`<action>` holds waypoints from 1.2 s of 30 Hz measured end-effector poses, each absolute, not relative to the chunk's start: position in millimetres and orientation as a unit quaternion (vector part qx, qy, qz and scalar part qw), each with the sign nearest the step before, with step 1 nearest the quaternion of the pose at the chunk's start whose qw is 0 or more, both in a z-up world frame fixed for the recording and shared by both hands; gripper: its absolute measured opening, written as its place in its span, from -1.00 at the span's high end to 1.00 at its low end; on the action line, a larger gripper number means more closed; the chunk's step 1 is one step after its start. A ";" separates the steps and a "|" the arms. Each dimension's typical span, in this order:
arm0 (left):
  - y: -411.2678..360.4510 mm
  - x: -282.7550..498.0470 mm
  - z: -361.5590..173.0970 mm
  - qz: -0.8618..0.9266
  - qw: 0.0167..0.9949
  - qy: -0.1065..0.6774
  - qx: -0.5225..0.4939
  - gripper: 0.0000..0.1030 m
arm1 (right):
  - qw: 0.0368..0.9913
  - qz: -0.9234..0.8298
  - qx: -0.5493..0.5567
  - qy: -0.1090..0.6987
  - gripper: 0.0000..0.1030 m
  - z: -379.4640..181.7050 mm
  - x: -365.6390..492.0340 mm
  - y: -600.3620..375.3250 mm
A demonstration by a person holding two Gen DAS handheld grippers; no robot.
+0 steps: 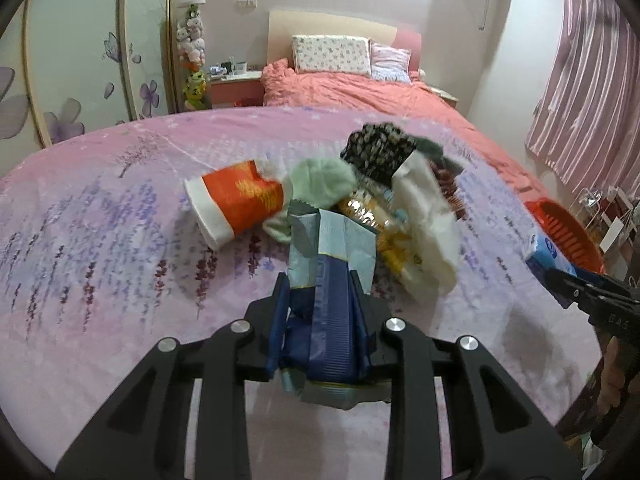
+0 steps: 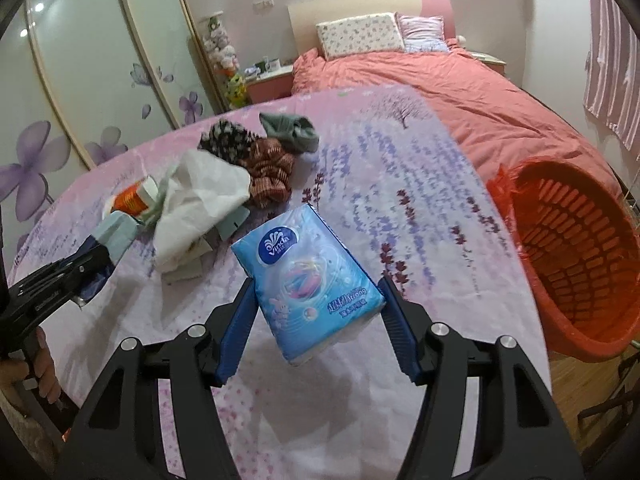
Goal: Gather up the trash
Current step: 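Lift and carry both held items toward the orange basket, then open both tools over the orange basket to drop the items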
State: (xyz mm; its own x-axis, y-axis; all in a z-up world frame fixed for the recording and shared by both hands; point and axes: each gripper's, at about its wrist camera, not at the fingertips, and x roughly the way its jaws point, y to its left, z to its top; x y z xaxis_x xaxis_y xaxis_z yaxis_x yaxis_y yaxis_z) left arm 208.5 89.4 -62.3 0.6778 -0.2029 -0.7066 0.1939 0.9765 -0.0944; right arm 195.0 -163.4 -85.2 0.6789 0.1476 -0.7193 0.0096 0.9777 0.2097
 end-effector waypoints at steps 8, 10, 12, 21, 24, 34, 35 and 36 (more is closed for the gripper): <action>69.5 191.4 -21.6 -0.119 0.929 0.350 -0.010 0.44 | 0.934 0.018 0.106 0.340 -0.19 -49.6 169.3 -186.0; 58.7 187.6 -11.8 -0.126 0.931 0.341 -0.013 0.44 | 0.940 0.008 0.108 0.324 -0.19 -42.3 162.5 -194.1; 43.2 183.0 -1.3 -0.138 0.933 0.331 -0.015 0.44 | 0.944 -0.003 0.110 0.310 -0.19 -36.1 157.0 -203.4; -43.9 173.4 25.2 -0.214 0.927 0.306 -0.020 0.44 | 0.954 -0.077 0.136 0.255 -0.19 -17.1 139.9 -260.8; -76.1 174.0 25.4 -0.243 0.920 0.307 -0.020 0.44 | 0.953 -0.100 0.151 0.244 -0.19 -16.4 138.5 -284.4; -175.7 188.4 8.7 -0.322 0.888 0.330 -0.010 0.43 | 0.942 -0.152 0.185 0.234 -0.19 -35.5 142.4 -342.1; -187.0 190.6 6.2 -0.329 0.884 0.331 -0.007 0.43 | 0.942 -0.154 0.187 0.234 -0.19 -35.7 142.4 -346.4; -196.7 192.7 3.9 -0.336 0.881 0.333 -0.005 0.43 | 0.941 -0.156 0.189 0.233 -0.19 -36.9 142.9 -351.3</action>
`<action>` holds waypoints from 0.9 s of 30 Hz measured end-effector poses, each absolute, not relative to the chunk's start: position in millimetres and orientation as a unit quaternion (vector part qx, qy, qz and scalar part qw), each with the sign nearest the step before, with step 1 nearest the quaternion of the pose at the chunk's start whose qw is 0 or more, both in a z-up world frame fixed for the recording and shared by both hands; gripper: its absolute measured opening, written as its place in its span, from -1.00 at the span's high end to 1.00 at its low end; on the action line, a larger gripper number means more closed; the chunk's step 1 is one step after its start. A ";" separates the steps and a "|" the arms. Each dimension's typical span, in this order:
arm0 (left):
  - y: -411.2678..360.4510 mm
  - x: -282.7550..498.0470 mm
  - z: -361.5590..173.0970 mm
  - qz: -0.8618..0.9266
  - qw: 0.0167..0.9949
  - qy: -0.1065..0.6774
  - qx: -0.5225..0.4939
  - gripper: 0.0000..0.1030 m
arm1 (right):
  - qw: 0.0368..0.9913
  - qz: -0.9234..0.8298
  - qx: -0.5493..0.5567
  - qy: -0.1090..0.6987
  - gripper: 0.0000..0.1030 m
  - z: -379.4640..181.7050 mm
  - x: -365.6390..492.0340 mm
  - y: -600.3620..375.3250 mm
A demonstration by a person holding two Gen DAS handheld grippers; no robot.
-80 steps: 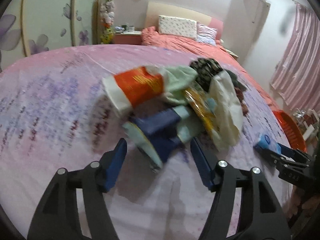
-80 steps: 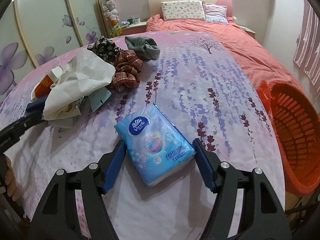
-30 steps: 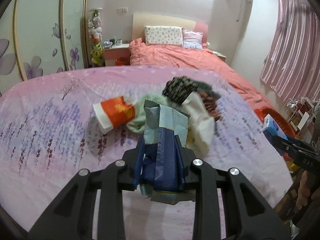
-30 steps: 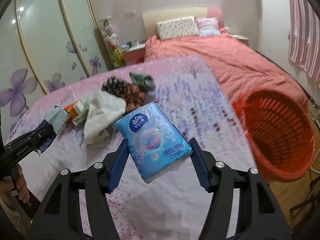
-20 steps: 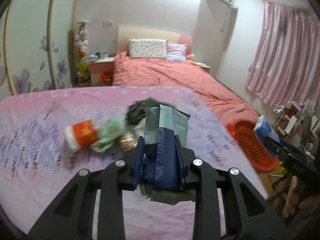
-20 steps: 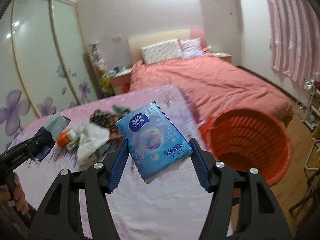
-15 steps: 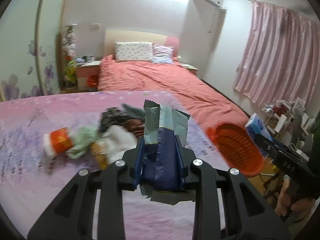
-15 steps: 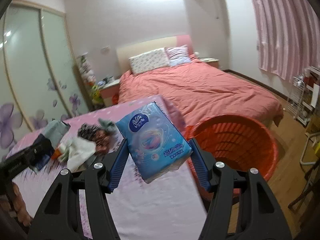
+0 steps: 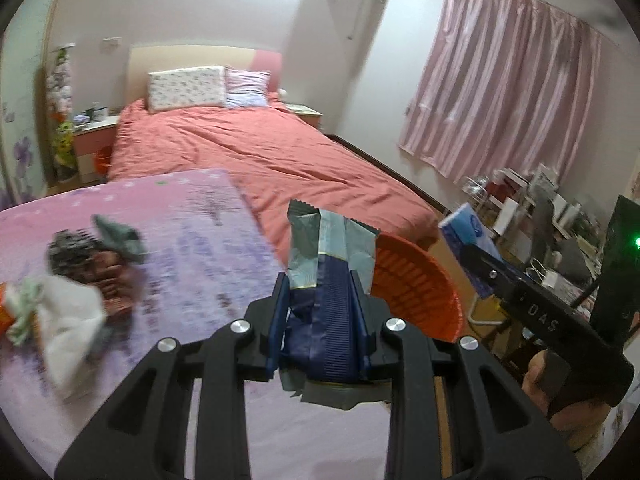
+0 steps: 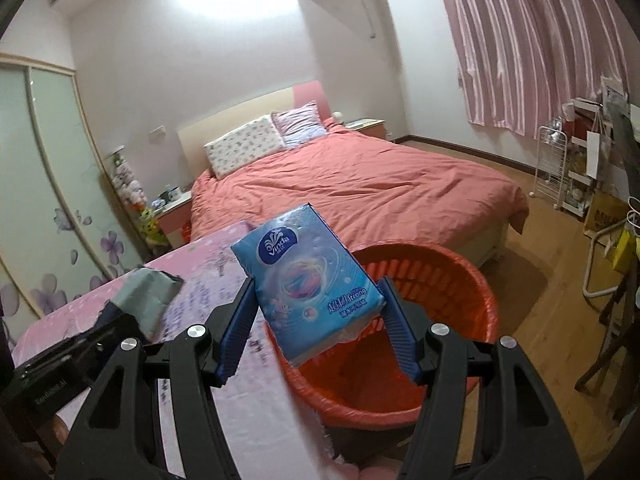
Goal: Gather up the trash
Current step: 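Open both tools over the orange basket to drop the items, then move both tools back over the pile on the bed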
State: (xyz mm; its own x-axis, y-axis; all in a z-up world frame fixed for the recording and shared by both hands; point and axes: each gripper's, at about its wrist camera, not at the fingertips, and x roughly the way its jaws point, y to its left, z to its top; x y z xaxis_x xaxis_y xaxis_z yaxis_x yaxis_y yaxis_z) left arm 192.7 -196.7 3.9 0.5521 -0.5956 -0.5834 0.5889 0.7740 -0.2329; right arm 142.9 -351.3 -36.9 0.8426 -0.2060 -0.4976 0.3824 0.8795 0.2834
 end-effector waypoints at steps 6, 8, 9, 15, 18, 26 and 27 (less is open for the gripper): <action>-256.7 206.0 -12.4 -0.371 0.862 0.345 0.012 0.43 | 0.933 -0.173 0.215 0.229 -0.19 -46.8 146.6 -385.8; -275.0 211.2 -18.7 -0.380 0.856 0.350 0.017 0.43 | 0.929 -0.177 0.229 0.230 -0.19 -52.3 149.0 -397.4; -283.7 215.3 -23.5 -0.383 0.853 0.353 0.020 0.42 | 0.928 -0.178 0.234 0.230 -0.20 -54.1 149.8 -400.6; -315.5 237.6 -50.4 -0.357 0.856 0.369 0.053 -0.04 | 0.917 -0.179 0.261 0.243 -0.34 -74.6 163.4 -423.8; -306.2 248.8 -64.3 -0.338 0.857 0.385 0.053 -0.13 | 0.913 -0.186 0.262 0.253 -0.41 -82.3 162.8 -427.5; -243.5 243.7 -62.5 -0.283 0.880 0.375 0.066 -0.47 | 0.921 -0.182 0.216 0.268 -0.63 -80.5 152.1 -401.6; -229.8 241.9 -60.4 -0.276 0.884 0.371 0.065 -0.49 | 0.922 -0.179 0.213 0.270 -0.68 -78.4 153.0 -398.6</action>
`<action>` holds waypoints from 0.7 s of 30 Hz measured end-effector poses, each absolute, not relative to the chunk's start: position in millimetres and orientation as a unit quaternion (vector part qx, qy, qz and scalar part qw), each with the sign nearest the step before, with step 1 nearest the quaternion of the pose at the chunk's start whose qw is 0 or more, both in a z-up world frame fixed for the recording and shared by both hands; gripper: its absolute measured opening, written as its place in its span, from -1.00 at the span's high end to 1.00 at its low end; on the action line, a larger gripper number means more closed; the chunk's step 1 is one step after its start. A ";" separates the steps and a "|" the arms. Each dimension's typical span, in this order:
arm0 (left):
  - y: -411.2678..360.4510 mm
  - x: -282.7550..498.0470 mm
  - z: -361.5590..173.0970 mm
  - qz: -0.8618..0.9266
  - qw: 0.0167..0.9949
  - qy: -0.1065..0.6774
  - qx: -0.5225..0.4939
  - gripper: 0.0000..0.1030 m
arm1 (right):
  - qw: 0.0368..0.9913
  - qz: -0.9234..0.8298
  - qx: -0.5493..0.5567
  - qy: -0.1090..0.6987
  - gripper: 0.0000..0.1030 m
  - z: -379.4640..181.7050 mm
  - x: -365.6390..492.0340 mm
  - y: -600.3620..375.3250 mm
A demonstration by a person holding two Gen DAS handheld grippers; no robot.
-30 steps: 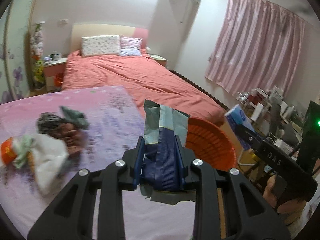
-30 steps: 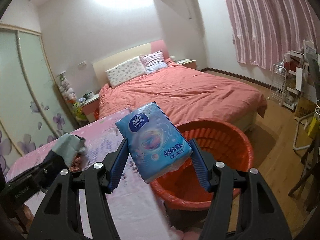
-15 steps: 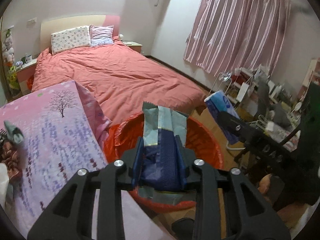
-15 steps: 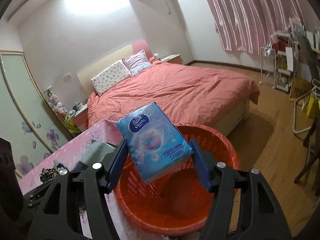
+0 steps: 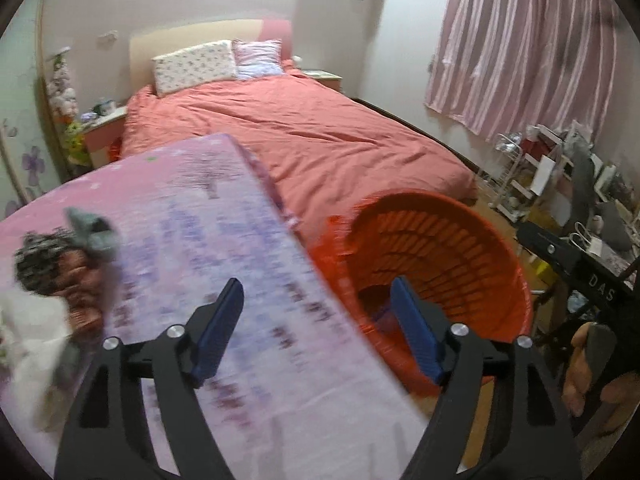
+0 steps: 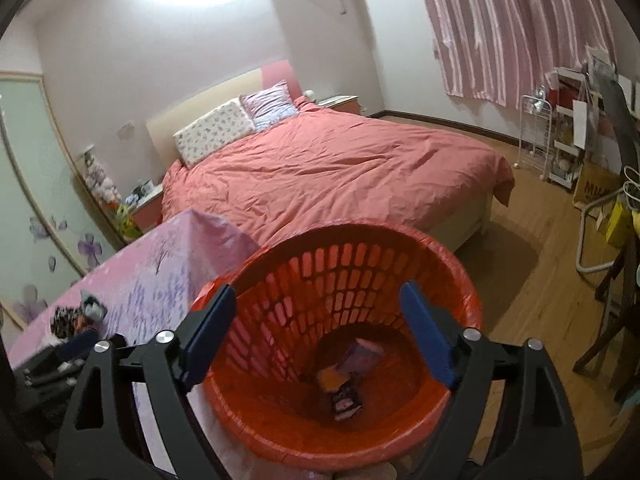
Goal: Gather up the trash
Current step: 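Move both tools back over the pile on the bed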
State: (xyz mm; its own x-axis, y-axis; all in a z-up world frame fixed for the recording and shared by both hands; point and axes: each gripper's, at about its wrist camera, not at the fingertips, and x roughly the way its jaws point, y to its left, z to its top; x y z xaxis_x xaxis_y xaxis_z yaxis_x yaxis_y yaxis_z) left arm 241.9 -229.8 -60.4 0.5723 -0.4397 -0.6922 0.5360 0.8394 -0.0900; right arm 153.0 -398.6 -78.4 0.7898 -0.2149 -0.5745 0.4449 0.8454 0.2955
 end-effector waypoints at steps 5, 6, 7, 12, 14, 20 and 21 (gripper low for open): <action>-162.7 233.9 -48.8 -0.226 0.904 0.357 0.058 -0.56 | 0.927 -0.152 0.180 0.291 -0.76 -70.8 161.2 -368.2; -147.9 232.7 -46.8 -0.214 0.908 0.355 0.057 -0.56 | 0.928 -0.146 0.175 0.295 -0.76 -70.4 161.8 -362.2; -129.5 232.0 -45.5 -0.199 0.913 0.353 0.056 -0.57 | 0.929 -0.139 0.169 0.298 -0.76 -69.5 162.7 -353.7; -52.2 233.5 -40.6 -0.130 0.927 0.351 0.031 -0.58 | 0.932 -0.098 0.155 0.312 -0.76 -68.7 170.6 -312.6; -17.2 235.7 -42.2 -0.094 0.931 0.352 0.018 -0.58 | 0.932 -0.074 0.149 0.321 -0.76 -69.0 177.5 -289.5; 82.4 236.0 -47.7 0.000 0.935 0.355 -0.023 -0.58 | 0.930 -0.006 0.125 0.345 -0.72 -74.0 197.5 -218.0; 92.1 234.7 -47.4 0.008 0.935 0.355 -0.027 -0.58 | 0.928 0.009 0.121 0.351 -0.69 -75.3 202.4 -203.0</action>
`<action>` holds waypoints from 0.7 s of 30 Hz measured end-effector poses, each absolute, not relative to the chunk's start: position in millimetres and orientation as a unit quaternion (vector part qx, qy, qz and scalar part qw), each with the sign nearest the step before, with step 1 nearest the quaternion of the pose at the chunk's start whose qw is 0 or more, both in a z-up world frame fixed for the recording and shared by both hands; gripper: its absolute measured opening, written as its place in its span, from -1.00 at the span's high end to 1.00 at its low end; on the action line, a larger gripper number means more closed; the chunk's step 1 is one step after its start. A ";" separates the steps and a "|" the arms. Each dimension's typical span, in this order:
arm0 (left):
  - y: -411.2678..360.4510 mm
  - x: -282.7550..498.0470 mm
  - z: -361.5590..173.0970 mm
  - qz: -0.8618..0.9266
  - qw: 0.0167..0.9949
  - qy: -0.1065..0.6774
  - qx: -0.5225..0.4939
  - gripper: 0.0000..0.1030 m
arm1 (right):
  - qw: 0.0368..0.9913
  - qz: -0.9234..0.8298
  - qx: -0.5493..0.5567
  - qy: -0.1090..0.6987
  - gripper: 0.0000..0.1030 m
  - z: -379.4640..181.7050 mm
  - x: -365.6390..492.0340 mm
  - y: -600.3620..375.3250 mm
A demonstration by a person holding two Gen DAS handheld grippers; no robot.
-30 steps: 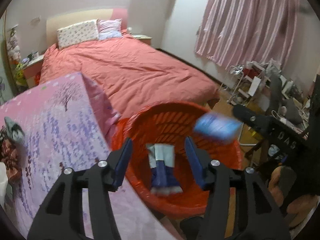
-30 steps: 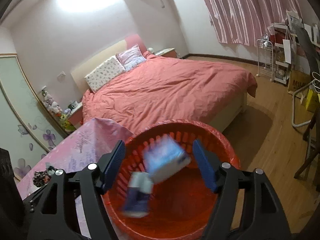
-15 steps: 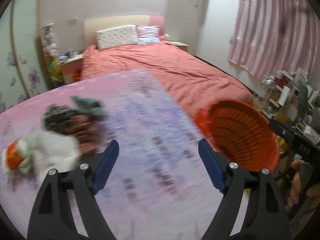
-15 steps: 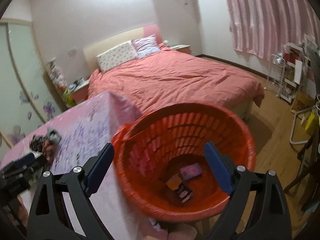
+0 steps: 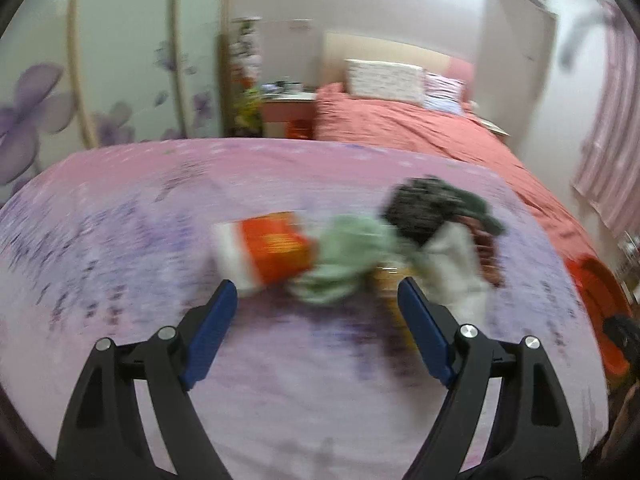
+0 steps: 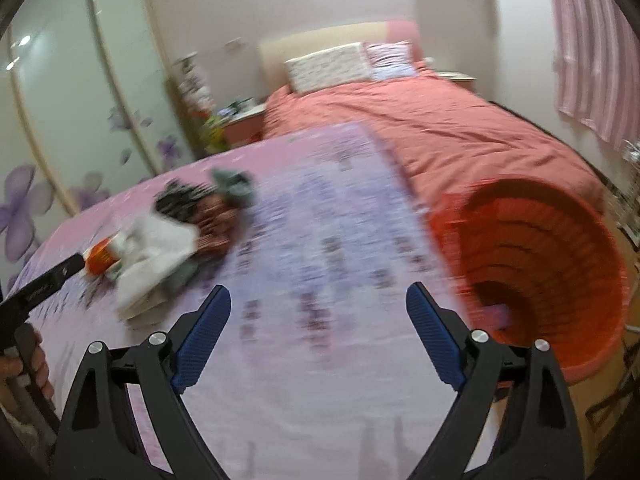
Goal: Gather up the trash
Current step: 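Move both tools back over the pile on the bed, then grasp the orange-and-white paper cup with the left tool while the right tool grasps the white paper bag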
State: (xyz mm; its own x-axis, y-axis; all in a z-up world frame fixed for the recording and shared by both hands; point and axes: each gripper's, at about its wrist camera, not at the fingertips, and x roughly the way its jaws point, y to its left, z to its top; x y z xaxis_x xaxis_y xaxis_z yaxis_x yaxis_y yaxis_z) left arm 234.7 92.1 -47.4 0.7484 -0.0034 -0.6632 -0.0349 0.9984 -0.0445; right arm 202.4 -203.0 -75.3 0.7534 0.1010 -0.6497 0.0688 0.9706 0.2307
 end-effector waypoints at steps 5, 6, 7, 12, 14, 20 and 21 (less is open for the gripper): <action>142.8 229.3 -50.2 0.041 0.933 0.353 -0.046 -0.57 | 0.920 0.066 0.113 0.368 -0.56 -80.7 219.9 -141.0; 149.3 231.9 -50.5 0.042 0.933 0.354 -0.049 -0.57 | 0.920 0.074 0.112 0.369 -0.56 -80.3 223.0 -131.2; 153.8 231.3 -51.6 0.041 0.933 0.354 -0.051 -0.57 | 0.919 0.084 0.111 0.368 -0.55 -79.4 226.3 -119.8; 167.5 239.3 -62.7 0.027 0.931 0.358 -0.062 -0.51 | 0.916 0.114 0.111 0.368 -0.55 -76.0 244.1 -75.9; 167.2 243.8 -65.9 0.017 0.930 0.359 -0.072 -0.50 | 0.916 0.110 0.102 0.372 -0.55 -77.7 255.1 -62.3; 157.4 260.8 -74.3 -0.006 0.928 0.364 -0.080 -0.50 | 0.904 0.080 0.096 0.409 0.14 -98.6 271.3 -63.5; 154.9 265.3 -76.1 -0.009 0.927 0.367 -0.081 -0.50 | 0.903 0.080 0.100 0.410 0.29 -100.3 269.3 -67.8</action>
State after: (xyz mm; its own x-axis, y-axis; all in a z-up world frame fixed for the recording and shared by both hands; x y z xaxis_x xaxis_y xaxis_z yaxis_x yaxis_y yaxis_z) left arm 265.3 154.9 -76.1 0.7308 -0.0755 -0.6784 -0.0431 0.9868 -0.1562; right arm 269.3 -67.8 -100.3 0.6512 0.2257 -0.7246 -0.0619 0.9674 0.2457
